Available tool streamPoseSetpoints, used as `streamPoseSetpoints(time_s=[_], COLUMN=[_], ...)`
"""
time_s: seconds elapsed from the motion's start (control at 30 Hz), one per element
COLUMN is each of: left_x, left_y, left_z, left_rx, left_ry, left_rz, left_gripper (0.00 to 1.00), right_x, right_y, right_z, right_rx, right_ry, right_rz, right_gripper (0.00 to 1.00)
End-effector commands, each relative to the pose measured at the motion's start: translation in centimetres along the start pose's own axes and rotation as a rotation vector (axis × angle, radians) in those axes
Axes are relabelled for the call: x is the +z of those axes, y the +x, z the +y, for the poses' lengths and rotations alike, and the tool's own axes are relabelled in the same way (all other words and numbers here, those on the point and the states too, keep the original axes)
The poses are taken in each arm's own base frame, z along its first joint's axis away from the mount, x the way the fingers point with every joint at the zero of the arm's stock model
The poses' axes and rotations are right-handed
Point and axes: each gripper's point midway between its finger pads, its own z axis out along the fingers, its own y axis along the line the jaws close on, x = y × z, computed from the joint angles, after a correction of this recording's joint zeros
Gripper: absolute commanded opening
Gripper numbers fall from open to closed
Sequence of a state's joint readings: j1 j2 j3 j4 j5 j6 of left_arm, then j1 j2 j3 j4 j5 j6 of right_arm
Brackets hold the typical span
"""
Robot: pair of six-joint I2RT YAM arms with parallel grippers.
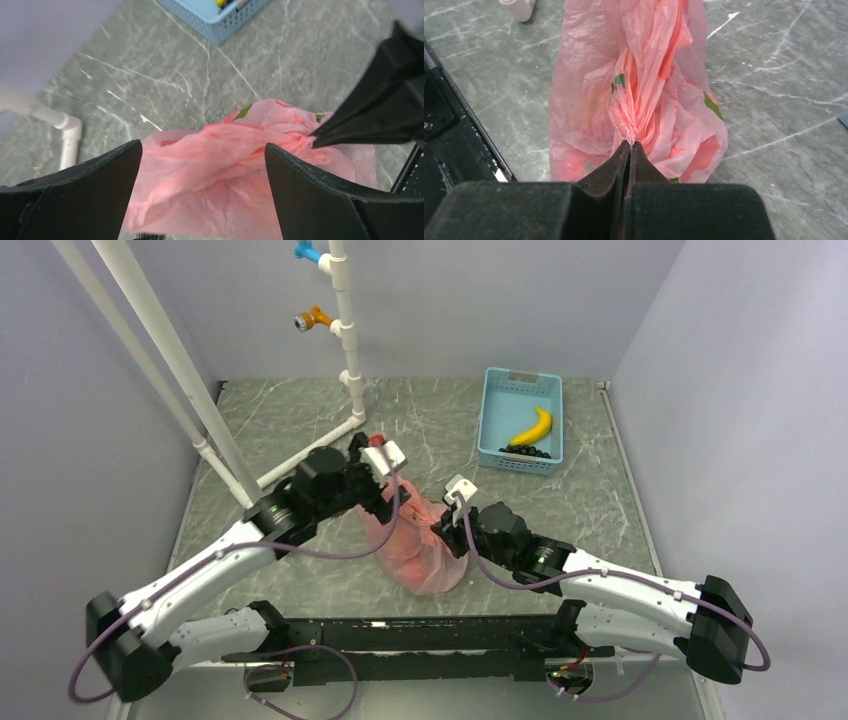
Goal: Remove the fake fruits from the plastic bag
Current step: Untie the plastic bag at the center of the board.
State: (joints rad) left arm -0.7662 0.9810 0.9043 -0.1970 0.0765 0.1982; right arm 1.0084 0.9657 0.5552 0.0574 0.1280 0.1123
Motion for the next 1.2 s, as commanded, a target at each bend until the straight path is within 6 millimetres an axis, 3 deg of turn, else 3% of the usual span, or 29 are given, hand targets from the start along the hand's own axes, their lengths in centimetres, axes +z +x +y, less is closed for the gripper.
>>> streamPoseSetpoints(time_s=[0.0,0.13,0.37,0.43,0.6,0.73,0.83,1.03,1.17], left_x=[3.2,5.0,5.1,5.2,5.0,3.3,1.2,-3.9,-5.4], left_y=[1.8,4.1,5.0,5.5,5.7,4.0,2.8,0.4,-0.5], left_z=[-0.5,-0.2,-3.0,-2.8,-0.9,1.8,4.6,8.5,8.7], left_rx=[0.001,0.003,0.032,0.049,0.061,0.064,0.054,0.011,0.000], left_ry=[0.050,0.040,0.155,0.130,0.022,-0.138,-0.310,-0.574,-0.593], left_rz=[0.126,0.248,0.281,0.302,0.340,0.276,0.218,0.044,-0.038], left_gripper=[0.99,0.98,0.99,0.89,0.46,0.23,0.00,0.00,0.00], right_x=[0.3,0.6,0.8,0.6,0.3,-0.1,-0.5,-2.3,-2.1], right_y=[-2.5,-2.2,-2.1,-2.2,-1.6,-1.0,-0.7,-0.1,0.1], right_z=[1.5,1.9,1.8,1.8,1.3,0.7,-0.6,-6.1,-5.4], right_rx=[-0.002,0.014,0.021,0.026,0.030,0.041,0.069,0.283,0.320], right_ry=[-0.076,-0.095,-0.088,-0.088,-0.065,-0.032,0.040,0.346,0.279], right_rz=[-0.055,-0.058,-0.053,-0.060,-0.052,-0.045,-0.058,-0.140,-0.148], right_gripper=[0.00,0.00,0.00,0.00,0.00,0.00,0.00,0.00,0.00])
